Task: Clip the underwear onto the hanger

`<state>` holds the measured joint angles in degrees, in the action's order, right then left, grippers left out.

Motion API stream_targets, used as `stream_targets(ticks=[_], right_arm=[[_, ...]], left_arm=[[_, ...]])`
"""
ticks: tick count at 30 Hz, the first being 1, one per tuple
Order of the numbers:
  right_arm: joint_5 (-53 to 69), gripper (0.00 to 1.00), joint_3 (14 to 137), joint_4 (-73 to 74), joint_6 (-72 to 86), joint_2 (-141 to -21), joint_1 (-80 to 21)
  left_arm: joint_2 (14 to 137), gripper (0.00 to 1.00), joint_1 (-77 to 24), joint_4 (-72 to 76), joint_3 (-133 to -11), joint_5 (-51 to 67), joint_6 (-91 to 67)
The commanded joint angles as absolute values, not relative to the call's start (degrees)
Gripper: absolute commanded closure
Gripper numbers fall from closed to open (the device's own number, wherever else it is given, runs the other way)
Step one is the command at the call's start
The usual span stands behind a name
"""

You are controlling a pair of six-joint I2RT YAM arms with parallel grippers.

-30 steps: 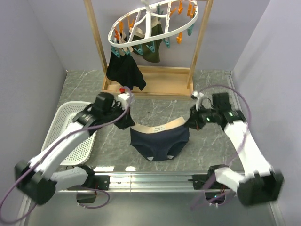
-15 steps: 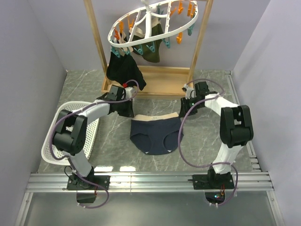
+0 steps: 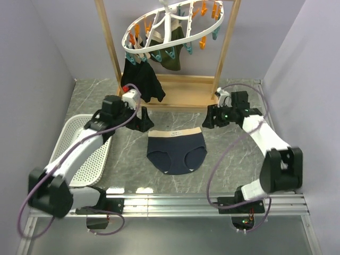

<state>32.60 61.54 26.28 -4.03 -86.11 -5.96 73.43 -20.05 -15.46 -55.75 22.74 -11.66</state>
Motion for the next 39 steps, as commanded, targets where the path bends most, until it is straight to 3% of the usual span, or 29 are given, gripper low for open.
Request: stream_targets(ticks=[1,6,9,10,12,15,26,35,39], right_arm=[[34.72,0.27,60.21,23.47,-3.51,-75.61,-5.63],[27.35,0.10,56.43,18.83,-1.68,-60.33,-5.45],[21.54,0.09,52.92,11.55,-0.09,-53.99,-5.54],[22.06,0.04,52.56,10.90,-0.17,-53.01,-5.54],[27.32,0.02,54.13,12.04,-2.54,-51.86,-5.54],[34.44,0.01,57.30,11.87,-2.29,-52.73,-6.15],[26.90,0.04,69.23,0.09,4.04,-63.09,-16.51],[16.89,0.15,70.39,-10.54,6.15,-67.05,-23.81],[13.28,0.25,70.05,-14.06,6.51,-68.90,-26.71]], left_arm=[[64.97,0.01,-19.95,-17.74,-54.84,24.52,-12.30],[57.33,0.01,-19.86,-22.23,-57.30,19.26,-15.11],[53.97,0.01,-19.78,-20.49,-57.92,18.03,-15.73],[52.22,0.01,-19.78,-19.09,-58.09,16.71,-16.78],[50.63,0.01,-19.78,-14.44,-57.83,11.09,-21.35],[52.46,0.02,-19.78,-12.49,-63.09,12.65,-18.29],[63.71,0.21,-19.86,9.74,-72.76,11.43,-28.99],[70.57,0.33,-21.09,18.27,-73.04,5.01,-35.15],[72.07,0.41,-24.25,19.95,-72.95,0.36,-34.28]])
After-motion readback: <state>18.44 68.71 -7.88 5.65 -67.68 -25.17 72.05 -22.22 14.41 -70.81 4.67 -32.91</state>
